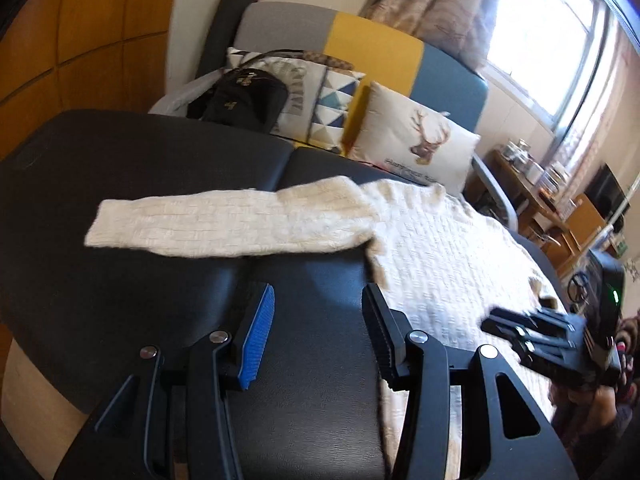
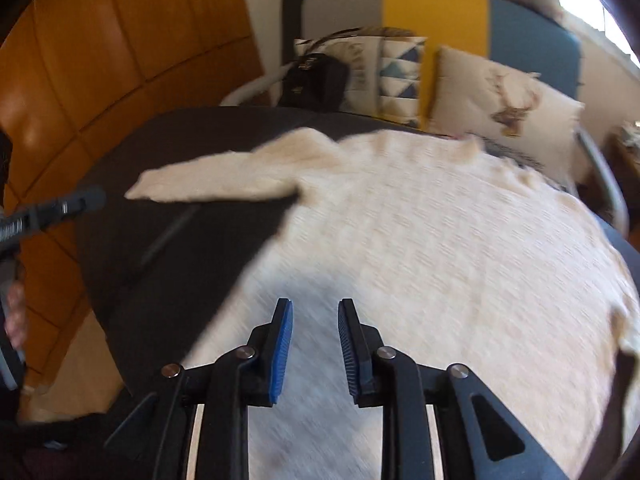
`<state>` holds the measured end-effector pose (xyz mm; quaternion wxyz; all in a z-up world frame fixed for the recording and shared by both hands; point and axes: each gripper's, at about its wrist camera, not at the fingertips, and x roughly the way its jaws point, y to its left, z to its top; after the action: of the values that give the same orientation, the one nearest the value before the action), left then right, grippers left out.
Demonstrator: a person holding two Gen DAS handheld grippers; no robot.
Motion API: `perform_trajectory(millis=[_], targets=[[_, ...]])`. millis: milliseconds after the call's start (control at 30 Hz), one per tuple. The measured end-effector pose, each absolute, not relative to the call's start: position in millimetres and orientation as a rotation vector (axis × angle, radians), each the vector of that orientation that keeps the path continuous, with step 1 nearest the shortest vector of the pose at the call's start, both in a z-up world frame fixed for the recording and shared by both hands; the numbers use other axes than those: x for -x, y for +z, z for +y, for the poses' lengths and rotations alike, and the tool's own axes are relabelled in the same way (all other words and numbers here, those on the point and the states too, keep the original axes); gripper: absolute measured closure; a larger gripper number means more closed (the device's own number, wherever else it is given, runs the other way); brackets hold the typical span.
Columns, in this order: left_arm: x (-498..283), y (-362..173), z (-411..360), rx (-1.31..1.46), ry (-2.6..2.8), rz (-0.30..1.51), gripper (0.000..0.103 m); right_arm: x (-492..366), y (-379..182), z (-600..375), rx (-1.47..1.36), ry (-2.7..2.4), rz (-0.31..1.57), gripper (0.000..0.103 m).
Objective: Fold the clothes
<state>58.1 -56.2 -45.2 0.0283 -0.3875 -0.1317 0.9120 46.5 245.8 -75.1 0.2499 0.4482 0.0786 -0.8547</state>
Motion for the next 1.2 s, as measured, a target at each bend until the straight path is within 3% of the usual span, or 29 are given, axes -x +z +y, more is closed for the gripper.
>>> perform_trajectory(millis=[100, 133, 233, 367, 400, 433, 500, 533, 633, 667, 700, 800, 833, 1000, 1033, 1067, 1200], targets=[[-56.2, -38.9, -32.8, 1.172, 2.79, -0.362, 0.054, -68.1, -92.1, 275.3, -1.317, -2.409, 0.259, 0.081], [-56.8, -36.2, -24.1, 1.16, 2.777, -0.354, 0.054, -75.2, -98.5, 284.1, -1.352, -2.432, 0.268, 0.101], [-61.7, -27.1, 3.5, 1.126, 2.738, -0.303, 0.054, -95.3, -115.3, 310.1, -1.447, -2.495, 0.28, 0.103], [-78.9, -13.2, 36.0, 1.059, 2.724, -0.206, 0.054, -114.1, -78.4, 327.9, -1.273, -2.612, 0.152, 0.103], [-85.2, -11.3, 40.6, 1.04, 2.721, -0.191, 0.054, -123.3, -62.0, 335.7, -1.197, -2.65, 0.078, 0.097], [-91.8, -11.2, 43.5, 1.028, 2.72, -0.186, 0.054, -125.4, -52.0, 339.5, -1.154, -2.67, 0.012, 0.064], [-104.2, -13.4, 46.3, 1.018, 2.719, -0.184, 0.052, -113.0, -54.1, 334.3, -1.21, -2.676, -0.01, 0.038], [-109.1, -16.9, 45.0, 1.031, 2.715, -0.188, 0.047, -93.3, -66.9, 329.1, -1.271, -2.661, 0.0, 0.038], [-120.7, -25.9, 31.4, 1.045, 2.736, -0.193, 0.046, -64.3, -114.9, 323.2, -1.454, -2.557, 0.047, 0.04], [-122.4, -29.6, 25.3, 1.06, 2.753, -0.188, 0.046, -67.8, -127.2, 318.9, -1.483, -2.547, 0.101, 0.047], [-124.1, -33.2, 19.2, 1.074, 2.769, -0.183, 0.046, -71.8, -137.1, 314.7, -1.494, -2.544, 0.153, 0.075], [-124.5, -43.5, 0.4, 1.129, 2.813, -0.17, 0.046, -77.2, -133.2, 305.1, -1.445, -2.541, 0.229, 0.097], [-123.7, -45.1, -4.8, 1.142, 2.825, -0.164, 0.046, -76.5, -123.8, 304.3, -1.426, -2.529, 0.209, 0.099], [-109.0, -47.7, -14.9, 1.137, 2.803, -0.193, 0.042, -80.2, -43.1, 331.9, -1.185, -2.559, -0.059, 0.096], [-102.1, -51.8, -12.4, 1.152, 2.779, -0.216, 0.041, -81.0, -33.7, 340.5, -1.197, -2.52, -0.093, 0.074], [-95.7, -56.9, -8.1, 1.165, 2.746, -0.241, 0.041, -81.4, -31.3, 347.4, -1.23, -2.495, -0.093, 0.066], [-73.7, -82.9, 28.0, 1.217, 2.603, -0.232, 0.041, -86.8, -71.4, 365.3, -1.469, -2.581, 0.253, 0.065]])
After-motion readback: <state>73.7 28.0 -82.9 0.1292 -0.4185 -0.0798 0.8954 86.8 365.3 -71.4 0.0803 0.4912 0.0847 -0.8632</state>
